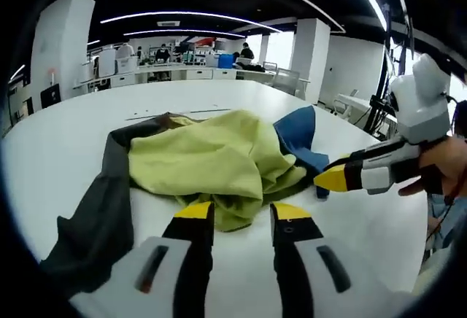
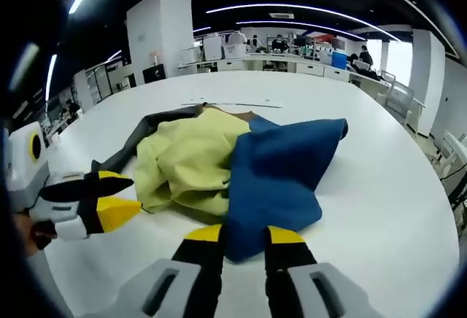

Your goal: Fold the garment on the visible template until the final outline fits inside the template.

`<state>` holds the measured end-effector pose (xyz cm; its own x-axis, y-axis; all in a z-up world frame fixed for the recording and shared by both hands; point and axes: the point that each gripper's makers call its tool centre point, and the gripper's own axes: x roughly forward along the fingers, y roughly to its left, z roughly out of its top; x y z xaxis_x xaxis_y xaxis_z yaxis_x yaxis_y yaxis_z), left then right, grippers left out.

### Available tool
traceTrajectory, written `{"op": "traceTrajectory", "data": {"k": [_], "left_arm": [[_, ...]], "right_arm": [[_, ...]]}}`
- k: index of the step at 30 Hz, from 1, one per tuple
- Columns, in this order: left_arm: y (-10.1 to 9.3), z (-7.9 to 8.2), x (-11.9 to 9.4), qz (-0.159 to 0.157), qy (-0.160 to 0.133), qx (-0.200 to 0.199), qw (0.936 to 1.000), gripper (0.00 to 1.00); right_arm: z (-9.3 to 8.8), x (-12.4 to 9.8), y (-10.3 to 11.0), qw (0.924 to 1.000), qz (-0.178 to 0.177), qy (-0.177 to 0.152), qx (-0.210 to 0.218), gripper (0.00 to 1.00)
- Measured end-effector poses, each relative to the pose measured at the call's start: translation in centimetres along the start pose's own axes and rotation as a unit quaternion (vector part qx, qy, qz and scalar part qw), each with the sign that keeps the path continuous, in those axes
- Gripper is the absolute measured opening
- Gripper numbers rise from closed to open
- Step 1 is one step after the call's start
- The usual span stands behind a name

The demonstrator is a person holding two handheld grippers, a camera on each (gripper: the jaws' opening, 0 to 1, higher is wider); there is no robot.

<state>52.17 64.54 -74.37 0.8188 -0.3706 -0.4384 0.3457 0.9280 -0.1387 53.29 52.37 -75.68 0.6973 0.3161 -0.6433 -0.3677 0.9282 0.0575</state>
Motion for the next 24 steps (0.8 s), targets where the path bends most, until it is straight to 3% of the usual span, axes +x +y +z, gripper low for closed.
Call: {"op": "traceTrajectory", "data": {"k": [4,7,12,24], "left_arm": [[0.6,-0.9,0.9,0.019,0.019,0.001,0.9996,0.25],[1.0,-0.8,1.1,0.021,0.018,-0.011,0.9996,0.18],[0.9,-0.9,1.4,0.017,0.034,-0.005,0.9993,0.02],[0.5,-0.5,-0.4,0.006,0.06,0.005,0.9982,0.01]], "right_arm": [[-0.1,0.0,-0.3,1.0,0.0,0.0,0.007,0.07],[-0.1,-0.2,-0.5,1.0,0.0,-0.002,0.005,0.0],[-0.5,-0.4,-1.6,0.9999,-0.004,0.002,0.016,0.0],[-1.9,-2.1,-5.7,0.9987,-0.044,0.016,0.022,0.0]]}}
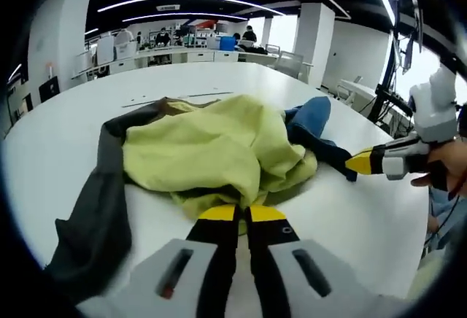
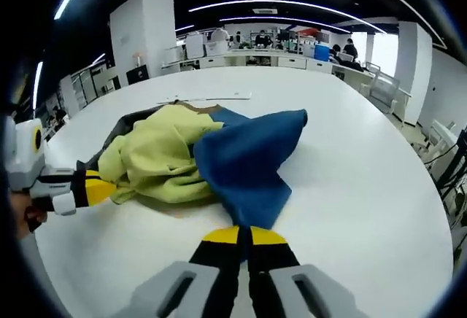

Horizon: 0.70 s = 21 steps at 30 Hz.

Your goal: Fold the garment on the visible template until the final outline fits inside the template.

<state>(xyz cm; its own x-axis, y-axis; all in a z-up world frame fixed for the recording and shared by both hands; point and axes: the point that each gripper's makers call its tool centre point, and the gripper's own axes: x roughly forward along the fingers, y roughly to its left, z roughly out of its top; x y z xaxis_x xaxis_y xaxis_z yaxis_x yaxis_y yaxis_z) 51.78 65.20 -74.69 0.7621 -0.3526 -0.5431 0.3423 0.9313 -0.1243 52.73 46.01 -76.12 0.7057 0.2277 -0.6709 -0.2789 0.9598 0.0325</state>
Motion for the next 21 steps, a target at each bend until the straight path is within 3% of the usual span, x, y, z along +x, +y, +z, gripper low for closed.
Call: {"op": "traceTrajectory", "data": {"k": [21], "left_arm": [[-1.2,-0.4,-4.7,-0.028,0.016,-0.016,0.9994,0.01]], "right_arm": [[-1.7,-4.0,-11.8,0.9932,-0.112,0.008,0.031,0.0]]}}
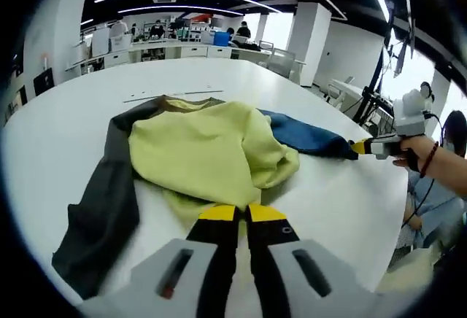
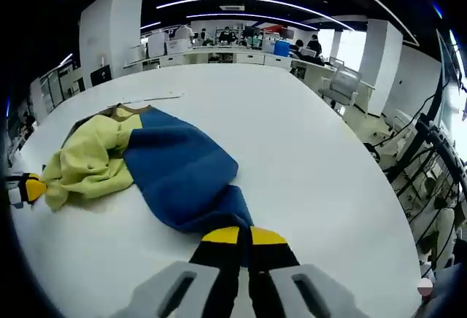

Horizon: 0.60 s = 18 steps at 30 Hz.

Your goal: Fold the garment on the visible template until the final outline fits inside the template.

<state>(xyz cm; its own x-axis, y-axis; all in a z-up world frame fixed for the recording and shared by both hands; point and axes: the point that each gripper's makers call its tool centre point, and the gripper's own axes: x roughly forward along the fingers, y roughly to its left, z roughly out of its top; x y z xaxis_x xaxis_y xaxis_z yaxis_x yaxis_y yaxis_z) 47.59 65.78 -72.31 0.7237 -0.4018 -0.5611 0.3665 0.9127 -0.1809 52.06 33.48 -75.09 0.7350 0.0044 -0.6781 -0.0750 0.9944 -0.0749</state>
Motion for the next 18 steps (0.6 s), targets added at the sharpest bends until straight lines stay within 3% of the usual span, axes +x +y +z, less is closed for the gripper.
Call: {"op": "traceTrajectory", "data": {"k": [9,18], "left_arm": [[0.5,0.2,-1.2,-0.003,0.0,-0.013,0.9999,0.01],[1.4,-0.2,-2.6,0.0,0.01,-0.017,0.9998,0.01]], "right_arm": [[-0.1,-0.8,-3.6,0.9993,-0.035,0.0,0.014,0.0],[-0.3,-0.9,-5.8,0.9986,-0.052,0.008,0.005,0.0]]}}
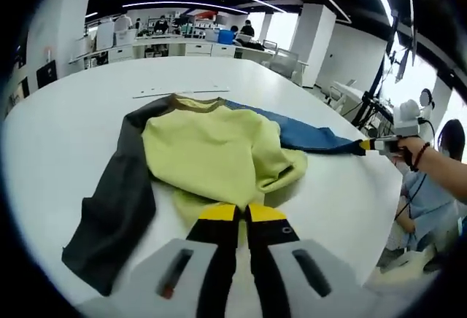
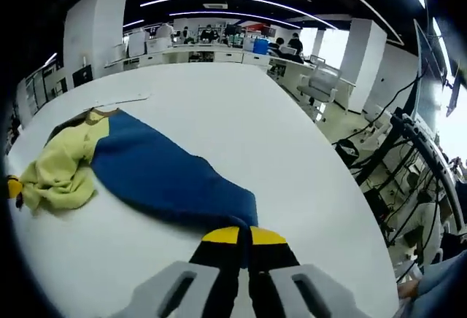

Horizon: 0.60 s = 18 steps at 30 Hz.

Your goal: Fold the garment on the visible template until the final outline fits inside the template.

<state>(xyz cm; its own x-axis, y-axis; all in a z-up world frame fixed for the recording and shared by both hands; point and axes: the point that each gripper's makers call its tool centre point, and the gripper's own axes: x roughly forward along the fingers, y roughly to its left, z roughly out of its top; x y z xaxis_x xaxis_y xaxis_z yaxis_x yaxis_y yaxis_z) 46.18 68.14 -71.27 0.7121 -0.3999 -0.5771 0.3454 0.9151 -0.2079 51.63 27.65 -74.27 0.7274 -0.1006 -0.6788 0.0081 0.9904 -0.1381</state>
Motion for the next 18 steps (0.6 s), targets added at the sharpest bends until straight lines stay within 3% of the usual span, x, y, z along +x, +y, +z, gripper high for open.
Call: {"op": "traceTrajectory", "data": {"k": [7,14,18], "left_arm": [[0.6,-0.5,-0.9,0.002,0.01,0.006,0.9999,0.01],[0.7,-1.4,-1.3,-0.003,0.021,0.013,0.9997,0.01],[1.0,-1.8,-1.6,0.001,0.023,0.03,0.9993,0.09]], "right_arm": [[-0.1,0.2,-1.6,0.9999,-0.007,0.009,-0.008,0.0],[-0.7,0.3,-1.5,0.9996,0.006,0.022,-0.017,0.0],[-0.7,-0.1,-0.6,0.9997,0.02,0.016,-0.001,0.11]]}}
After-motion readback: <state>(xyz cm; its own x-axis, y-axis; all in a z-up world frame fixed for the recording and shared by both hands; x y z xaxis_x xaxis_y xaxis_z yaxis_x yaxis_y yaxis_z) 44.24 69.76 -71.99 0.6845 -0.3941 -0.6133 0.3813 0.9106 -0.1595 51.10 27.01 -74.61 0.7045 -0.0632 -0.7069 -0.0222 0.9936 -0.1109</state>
